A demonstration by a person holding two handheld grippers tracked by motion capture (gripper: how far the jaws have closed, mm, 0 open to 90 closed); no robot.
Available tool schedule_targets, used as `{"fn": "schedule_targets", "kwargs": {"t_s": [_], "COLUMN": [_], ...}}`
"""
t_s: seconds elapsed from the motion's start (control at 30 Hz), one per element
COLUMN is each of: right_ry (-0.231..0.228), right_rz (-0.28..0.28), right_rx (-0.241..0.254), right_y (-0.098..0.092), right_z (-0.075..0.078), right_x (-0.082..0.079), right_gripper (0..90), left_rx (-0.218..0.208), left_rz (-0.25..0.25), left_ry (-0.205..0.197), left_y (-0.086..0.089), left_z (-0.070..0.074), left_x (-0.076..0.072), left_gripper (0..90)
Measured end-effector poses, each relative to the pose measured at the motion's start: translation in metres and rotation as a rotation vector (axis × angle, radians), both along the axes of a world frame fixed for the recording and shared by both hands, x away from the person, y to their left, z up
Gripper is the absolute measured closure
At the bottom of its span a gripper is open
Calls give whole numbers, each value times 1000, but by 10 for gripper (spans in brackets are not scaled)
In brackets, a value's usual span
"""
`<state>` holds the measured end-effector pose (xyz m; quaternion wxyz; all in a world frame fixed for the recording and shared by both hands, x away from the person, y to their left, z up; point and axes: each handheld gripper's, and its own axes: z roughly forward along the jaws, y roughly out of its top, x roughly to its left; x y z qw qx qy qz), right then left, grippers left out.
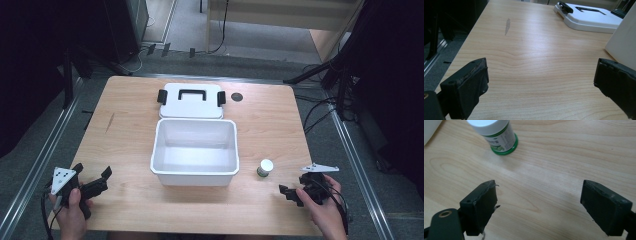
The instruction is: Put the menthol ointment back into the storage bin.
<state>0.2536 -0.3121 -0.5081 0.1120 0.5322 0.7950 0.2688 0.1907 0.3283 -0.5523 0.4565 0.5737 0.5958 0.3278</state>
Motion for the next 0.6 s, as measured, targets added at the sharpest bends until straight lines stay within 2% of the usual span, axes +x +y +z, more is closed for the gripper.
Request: {"fn": "schedule_targets", "kwargs": {"t_s": [0.1,0.23,0.37,0.53,0.6], "right_ry": [45,83,166,239,268], "right_rz": [25,72,134,190,221], "right_rx": [-50,-118,-174,-248,-296], "right_y": [5,14,24,36,41], "right_z": [8,15,18,22,24], "right_x": [6,11,18,24,27], "right_gripper": [144,147,147,144,144], "left_rx": [-4,-4,-5,-7,-8], "left_rz": [-4,-3,-9,-11,-12], "left_ry": [-1,-1,-1,0,0], "left_y": [1,0,0,1,1], "left_z": [0,0,0,0,0], "left_x": [0,0,0,0,0], "left_gripper": [2,2,2,2,2]}}
